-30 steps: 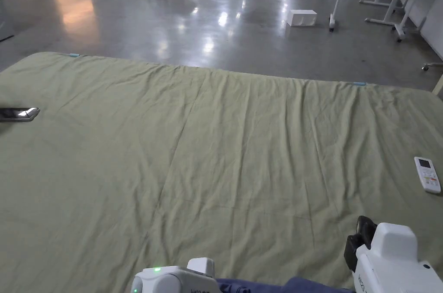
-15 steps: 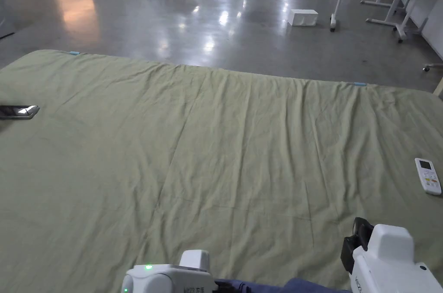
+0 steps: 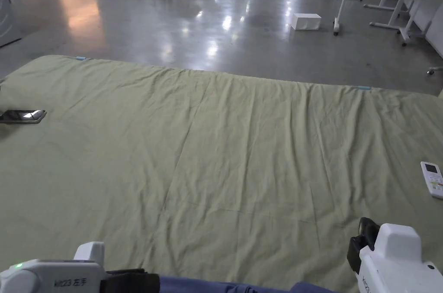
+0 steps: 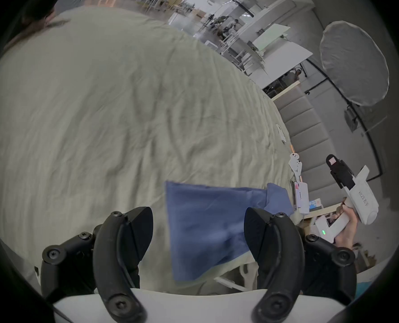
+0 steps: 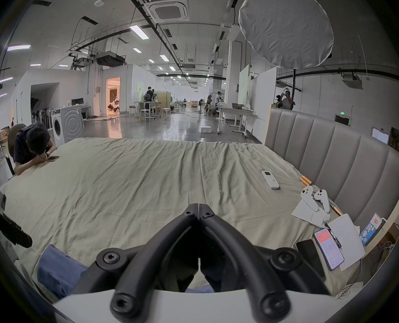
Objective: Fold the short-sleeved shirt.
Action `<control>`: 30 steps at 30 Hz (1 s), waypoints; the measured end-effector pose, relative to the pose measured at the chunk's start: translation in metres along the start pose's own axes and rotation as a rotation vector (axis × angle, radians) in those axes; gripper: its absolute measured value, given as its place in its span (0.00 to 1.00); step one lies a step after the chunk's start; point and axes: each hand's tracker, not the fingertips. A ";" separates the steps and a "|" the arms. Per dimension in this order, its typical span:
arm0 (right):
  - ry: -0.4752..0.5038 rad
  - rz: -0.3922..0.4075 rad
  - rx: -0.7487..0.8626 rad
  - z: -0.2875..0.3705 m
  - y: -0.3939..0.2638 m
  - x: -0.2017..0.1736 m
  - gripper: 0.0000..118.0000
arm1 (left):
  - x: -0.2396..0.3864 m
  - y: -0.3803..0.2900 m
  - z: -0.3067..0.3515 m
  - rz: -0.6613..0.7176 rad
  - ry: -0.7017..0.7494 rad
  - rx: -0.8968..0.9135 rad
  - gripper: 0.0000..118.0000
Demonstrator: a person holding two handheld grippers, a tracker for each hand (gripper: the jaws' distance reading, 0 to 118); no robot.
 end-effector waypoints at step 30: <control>0.003 0.011 -0.020 0.011 -0.004 -0.007 0.00 | -0.001 -0.013 -0.012 0.069 -0.271 0.021 0.13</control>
